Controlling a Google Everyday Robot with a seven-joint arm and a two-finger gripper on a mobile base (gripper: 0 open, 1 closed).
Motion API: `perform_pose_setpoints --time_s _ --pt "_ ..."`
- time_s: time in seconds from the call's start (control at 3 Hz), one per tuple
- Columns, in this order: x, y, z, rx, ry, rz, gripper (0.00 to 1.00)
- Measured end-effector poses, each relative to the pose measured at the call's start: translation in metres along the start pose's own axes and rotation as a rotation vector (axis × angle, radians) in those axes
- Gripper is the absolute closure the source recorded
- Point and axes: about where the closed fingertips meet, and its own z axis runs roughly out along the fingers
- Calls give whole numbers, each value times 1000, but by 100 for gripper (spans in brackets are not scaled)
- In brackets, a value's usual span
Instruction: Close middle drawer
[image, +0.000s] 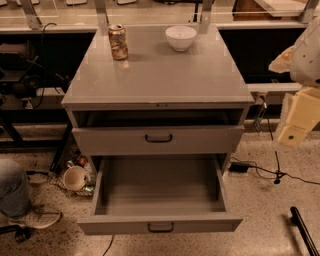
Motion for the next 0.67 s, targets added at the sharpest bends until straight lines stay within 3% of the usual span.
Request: perform_pose_setpoints --time_s 0.33,0.67 --pt "0 0 0 0 0 0 0" --pt "6 16 41 -43 -8 70 0"
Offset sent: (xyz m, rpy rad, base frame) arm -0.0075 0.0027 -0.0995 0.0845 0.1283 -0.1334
